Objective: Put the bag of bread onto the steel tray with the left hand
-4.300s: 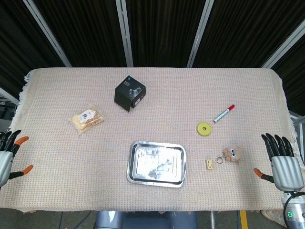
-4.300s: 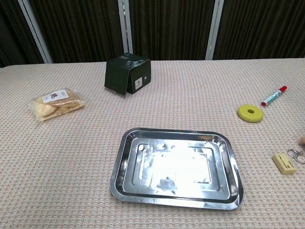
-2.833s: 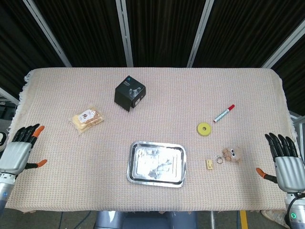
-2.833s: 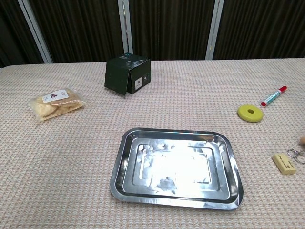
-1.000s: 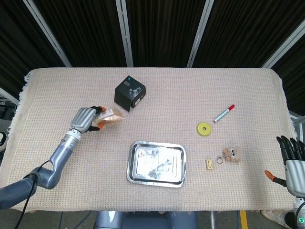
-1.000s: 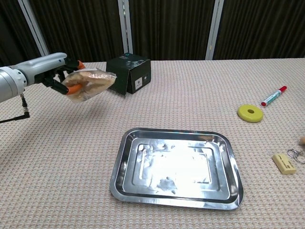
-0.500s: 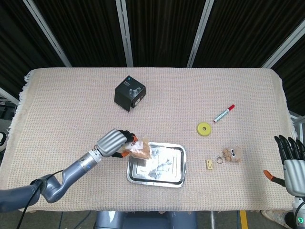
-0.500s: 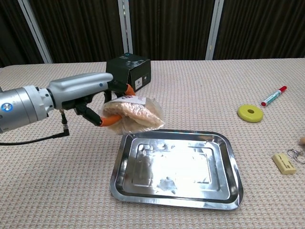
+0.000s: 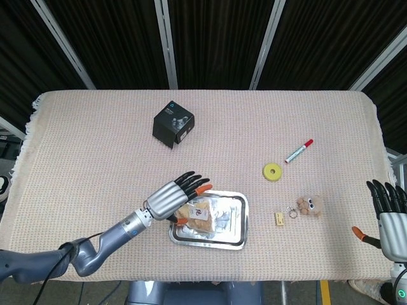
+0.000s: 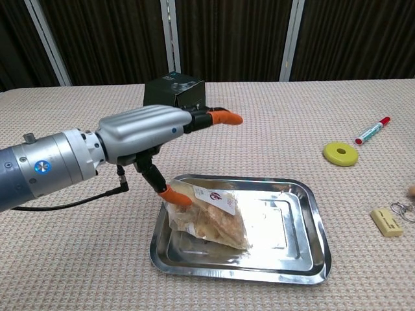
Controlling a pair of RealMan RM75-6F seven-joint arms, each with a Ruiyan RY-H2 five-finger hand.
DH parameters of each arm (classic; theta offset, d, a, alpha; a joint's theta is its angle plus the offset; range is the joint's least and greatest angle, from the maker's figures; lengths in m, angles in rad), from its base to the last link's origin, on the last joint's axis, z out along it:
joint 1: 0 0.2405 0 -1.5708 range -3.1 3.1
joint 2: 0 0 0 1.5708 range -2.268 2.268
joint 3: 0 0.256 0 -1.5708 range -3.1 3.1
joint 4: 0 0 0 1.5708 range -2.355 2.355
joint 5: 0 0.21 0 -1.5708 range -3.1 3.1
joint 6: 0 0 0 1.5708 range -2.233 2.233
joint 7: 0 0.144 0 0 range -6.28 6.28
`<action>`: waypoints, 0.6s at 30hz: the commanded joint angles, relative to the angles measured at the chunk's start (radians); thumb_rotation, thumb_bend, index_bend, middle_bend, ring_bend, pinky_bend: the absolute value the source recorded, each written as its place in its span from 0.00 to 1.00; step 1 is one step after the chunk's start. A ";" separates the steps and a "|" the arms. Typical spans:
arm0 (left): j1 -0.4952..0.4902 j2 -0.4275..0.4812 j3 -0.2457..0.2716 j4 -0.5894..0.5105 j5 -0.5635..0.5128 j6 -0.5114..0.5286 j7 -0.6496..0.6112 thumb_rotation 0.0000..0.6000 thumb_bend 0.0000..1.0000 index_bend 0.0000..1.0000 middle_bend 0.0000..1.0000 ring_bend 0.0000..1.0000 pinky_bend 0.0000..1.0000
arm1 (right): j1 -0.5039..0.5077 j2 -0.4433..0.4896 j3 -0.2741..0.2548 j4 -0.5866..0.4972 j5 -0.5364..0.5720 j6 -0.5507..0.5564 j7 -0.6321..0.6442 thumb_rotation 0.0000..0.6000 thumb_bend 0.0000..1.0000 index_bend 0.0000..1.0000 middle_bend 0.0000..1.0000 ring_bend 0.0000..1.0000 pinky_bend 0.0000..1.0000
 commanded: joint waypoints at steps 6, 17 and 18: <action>0.125 0.247 -0.018 -0.191 -0.095 0.118 0.136 0.96 0.01 0.03 0.00 0.00 0.00 | 0.005 -0.003 0.002 0.008 0.002 -0.008 0.002 1.00 0.00 0.04 0.05 0.00 0.03; 0.319 0.495 0.002 -0.275 -0.236 0.276 0.187 0.96 0.02 0.15 0.00 0.00 0.00 | 0.030 -0.014 0.017 0.030 0.016 -0.040 0.009 1.00 0.00 0.04 0.05 0.00 0.03; 0.339 0.513 0.007 -0.270 -0.259 0.280 0.181 0.96 0.02 0.15 0.00 0.00 0.00 | 0.033 -0.016 0.019 0.032 0.016 -0.042 0.009 1.00 0.00 0.04 0.05 0.00 0.03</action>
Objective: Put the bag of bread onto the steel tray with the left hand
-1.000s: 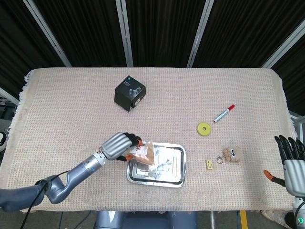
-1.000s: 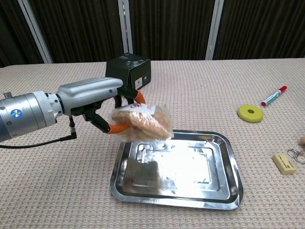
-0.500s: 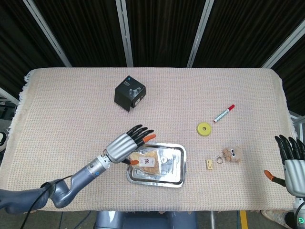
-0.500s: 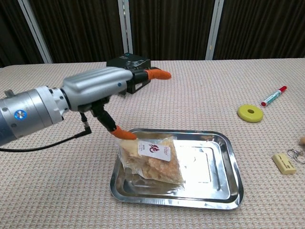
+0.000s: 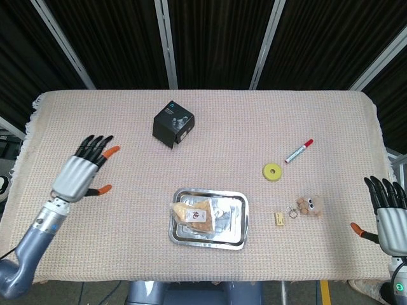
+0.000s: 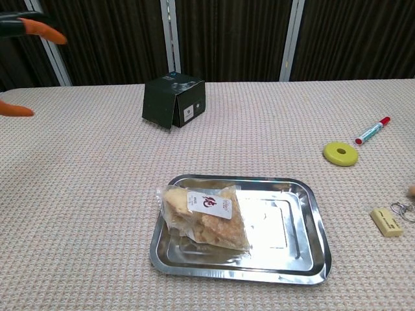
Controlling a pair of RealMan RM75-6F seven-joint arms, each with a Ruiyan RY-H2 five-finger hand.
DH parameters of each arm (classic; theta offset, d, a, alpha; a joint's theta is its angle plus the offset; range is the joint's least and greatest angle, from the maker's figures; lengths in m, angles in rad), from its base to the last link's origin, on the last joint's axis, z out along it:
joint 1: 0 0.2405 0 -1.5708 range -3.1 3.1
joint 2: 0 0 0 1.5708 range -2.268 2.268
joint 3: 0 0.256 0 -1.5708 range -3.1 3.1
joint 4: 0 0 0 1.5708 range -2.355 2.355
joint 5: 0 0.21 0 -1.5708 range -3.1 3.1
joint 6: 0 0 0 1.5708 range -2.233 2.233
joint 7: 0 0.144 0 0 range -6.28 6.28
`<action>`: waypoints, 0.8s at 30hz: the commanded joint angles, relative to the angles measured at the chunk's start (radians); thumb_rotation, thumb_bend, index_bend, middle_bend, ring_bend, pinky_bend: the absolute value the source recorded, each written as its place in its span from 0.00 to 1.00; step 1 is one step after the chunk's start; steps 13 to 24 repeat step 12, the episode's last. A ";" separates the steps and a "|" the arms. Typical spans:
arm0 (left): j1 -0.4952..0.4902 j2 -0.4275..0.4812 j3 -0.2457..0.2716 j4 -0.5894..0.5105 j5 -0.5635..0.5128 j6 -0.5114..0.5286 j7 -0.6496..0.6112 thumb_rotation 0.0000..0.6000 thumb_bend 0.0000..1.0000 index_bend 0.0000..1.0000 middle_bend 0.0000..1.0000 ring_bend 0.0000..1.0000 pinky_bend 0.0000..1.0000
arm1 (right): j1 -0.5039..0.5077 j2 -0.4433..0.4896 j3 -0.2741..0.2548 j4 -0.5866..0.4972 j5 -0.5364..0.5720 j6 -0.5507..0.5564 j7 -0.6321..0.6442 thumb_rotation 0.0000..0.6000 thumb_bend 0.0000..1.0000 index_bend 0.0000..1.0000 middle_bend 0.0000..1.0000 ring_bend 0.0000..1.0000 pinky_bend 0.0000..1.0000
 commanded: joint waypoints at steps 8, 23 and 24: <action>0.186 0.094 0.034 0.007 -0.147 0.123 -0.060 0.96 0.02 0.16 0.00 0.00 0.00 | 0.017 -0.012 0.011 0.009 0.010 -0.016 -0.011 1.00 0.00 0.04 0.05 0.00 0.03; 0.251 0.088 0.073 -0.005 -0.120 0.180 -0.060 0.96 0.02 0.16 0.00 0.00 0.00 | 0.021 -0.022 0.016 0.008 0.020 -0.019 -0.028 1.00 0.00 0.04 0.05 0.00 0.03; 0.251 0.088 0.073 -0.005 -0.120 0.180 -0.060 0.96 0.02 0.16 0.00 0.00 0.00 | 0.021 -0.022 0.016 0.008 0.020 -0.019 -0.028 1.00 0.00 0.04 0.05 0.00 0.03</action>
